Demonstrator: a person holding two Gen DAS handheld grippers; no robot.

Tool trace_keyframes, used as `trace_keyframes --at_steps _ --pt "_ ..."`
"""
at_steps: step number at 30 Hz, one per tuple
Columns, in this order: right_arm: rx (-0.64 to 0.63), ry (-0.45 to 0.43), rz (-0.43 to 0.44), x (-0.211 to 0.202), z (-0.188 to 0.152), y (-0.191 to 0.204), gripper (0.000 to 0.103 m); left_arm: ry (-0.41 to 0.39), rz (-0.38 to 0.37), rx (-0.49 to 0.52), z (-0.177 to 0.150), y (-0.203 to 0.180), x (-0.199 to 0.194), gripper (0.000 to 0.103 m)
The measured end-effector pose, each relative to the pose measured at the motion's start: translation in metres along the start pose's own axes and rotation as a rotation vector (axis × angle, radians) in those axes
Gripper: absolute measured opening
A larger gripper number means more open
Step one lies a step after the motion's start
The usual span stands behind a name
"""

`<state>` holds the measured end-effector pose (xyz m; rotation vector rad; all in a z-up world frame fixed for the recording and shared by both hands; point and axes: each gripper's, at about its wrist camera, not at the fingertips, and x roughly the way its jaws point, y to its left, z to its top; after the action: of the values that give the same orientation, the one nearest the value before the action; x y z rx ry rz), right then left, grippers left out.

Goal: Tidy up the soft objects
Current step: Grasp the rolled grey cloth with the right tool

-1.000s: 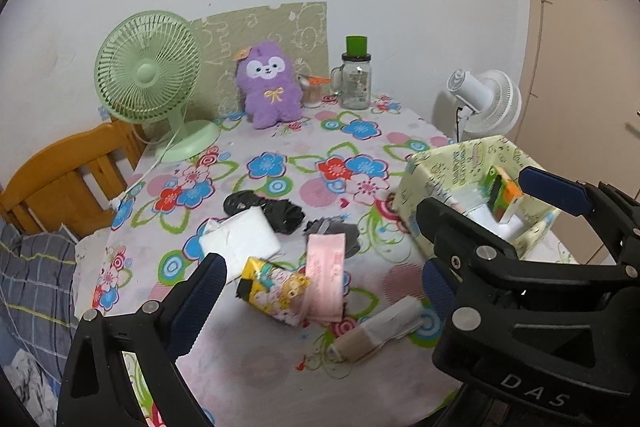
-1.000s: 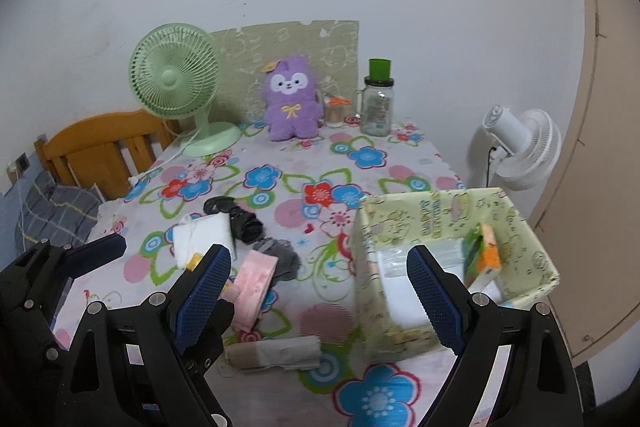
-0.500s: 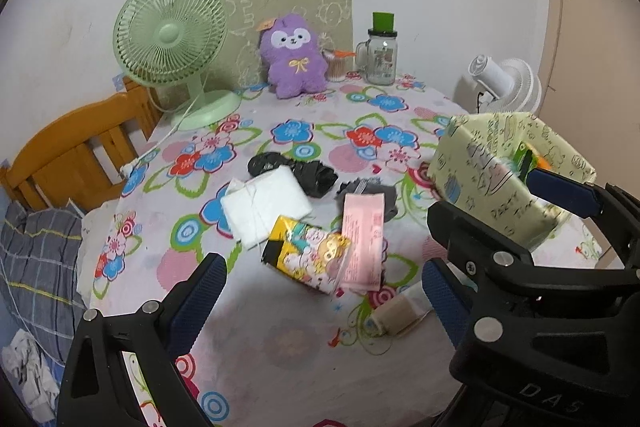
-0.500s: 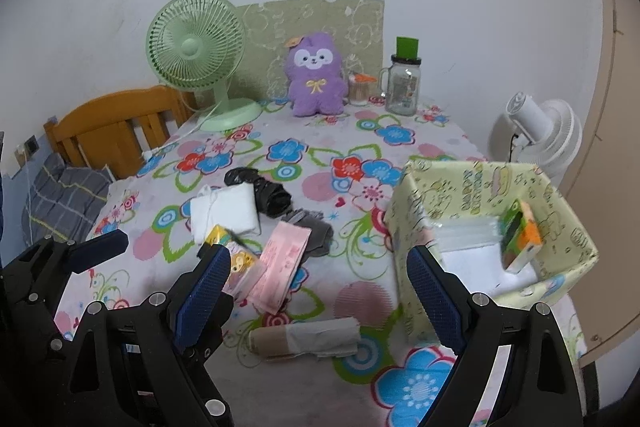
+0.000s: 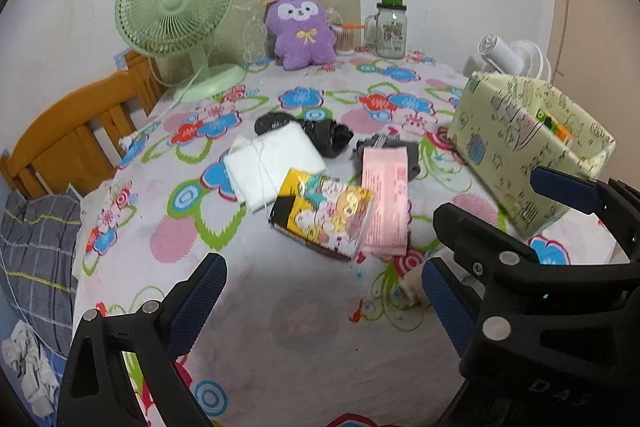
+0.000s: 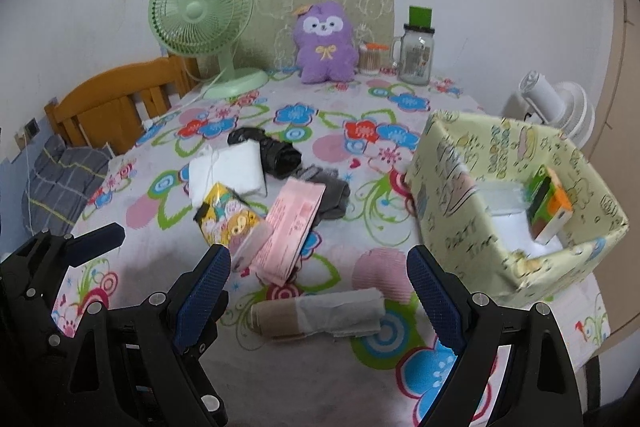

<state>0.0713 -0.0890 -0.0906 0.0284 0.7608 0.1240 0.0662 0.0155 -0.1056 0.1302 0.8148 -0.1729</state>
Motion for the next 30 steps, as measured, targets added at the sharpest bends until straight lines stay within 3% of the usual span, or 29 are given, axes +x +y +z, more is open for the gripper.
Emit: trace_keyframes --at_steps 8,19,30 --pt "0.003 0.047 -0.005 0.013 -0.011 0.0 0.092 0.031 -0.005 -0.017 -0.012 0.004 0.009 0.099" --pt "0.025 0.136 -0.018 0.036 -0.024 -0.004 0.092 0.056 -0.018 0.039 -0.022 -0.007 0.018 0.099" --pt "0.052 0.238 -0.014 0.063 -0.034 -0.005 0.094 0.133 -0.036 0.024 -0.03 -0.005 0.04 0.099"
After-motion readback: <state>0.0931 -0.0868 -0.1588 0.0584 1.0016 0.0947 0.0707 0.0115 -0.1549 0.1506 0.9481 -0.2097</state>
